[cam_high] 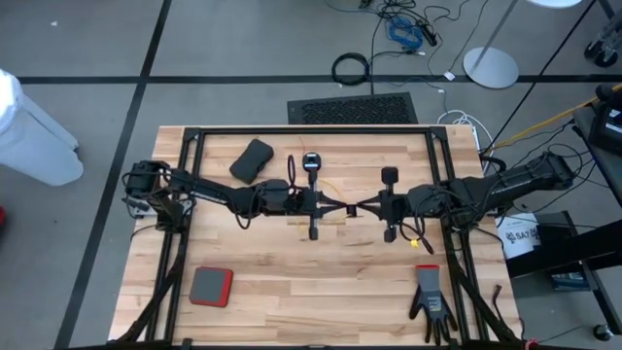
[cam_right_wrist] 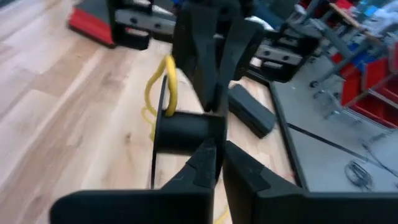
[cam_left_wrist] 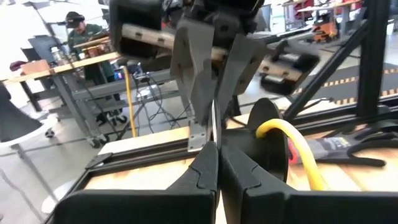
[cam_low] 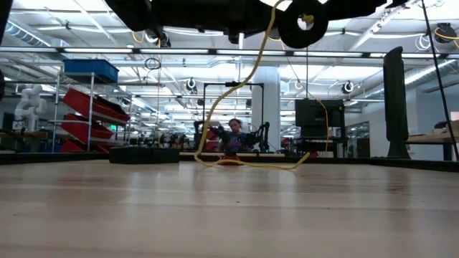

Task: Coil cords
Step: Coil the yellow wire onto the black spool

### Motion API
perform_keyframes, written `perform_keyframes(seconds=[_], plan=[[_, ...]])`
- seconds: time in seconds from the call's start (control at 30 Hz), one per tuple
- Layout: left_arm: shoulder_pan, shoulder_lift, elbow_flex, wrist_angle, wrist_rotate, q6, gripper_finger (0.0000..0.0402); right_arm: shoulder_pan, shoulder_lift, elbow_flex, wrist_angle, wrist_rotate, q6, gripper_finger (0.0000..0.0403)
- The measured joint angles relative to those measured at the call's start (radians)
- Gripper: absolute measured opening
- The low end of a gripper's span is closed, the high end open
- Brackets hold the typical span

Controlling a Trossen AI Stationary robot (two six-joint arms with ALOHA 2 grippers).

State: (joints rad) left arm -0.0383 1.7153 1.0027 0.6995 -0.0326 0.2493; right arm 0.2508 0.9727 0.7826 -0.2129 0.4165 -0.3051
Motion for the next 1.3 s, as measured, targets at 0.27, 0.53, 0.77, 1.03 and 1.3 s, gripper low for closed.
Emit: perform_keyframes(seconds=[0.27, 0.53, 0.77, 1.03, 1.3], plan=[[0.018, 0.0, 0.0, -0.004, -0.013, -0.006, 0.0001, 0.0, -0.107, 0.0, -0.072, -0.001, 0.031, 0.0088], [0.018, 0.0, 0.0, -0.004, -0.053, -0.034, 0.0, -0.001, -0.178, 0.0, -0.122, -0.105, 0.064, 0.0126], [0.018, 0.0, 0.0, 0.004, -0.098, -0.096, 0.0, 0.0, -0.174, 0.0, -0.12, -0.239, 0.078, 0.0132], [0.018, 0.0, 0.0, 0.004, -0.214, -0.113, 0.0, 0.0, -0.173, 0.0, -0.122, -0.236, 0.095, 0.0132], [0.018, 0.0, 0.0, 0.009, -0.3, -0.192, 0.0, 0.0, -0.173, 0.0, -0.122, -0.236, 0.095, 0.0132]])
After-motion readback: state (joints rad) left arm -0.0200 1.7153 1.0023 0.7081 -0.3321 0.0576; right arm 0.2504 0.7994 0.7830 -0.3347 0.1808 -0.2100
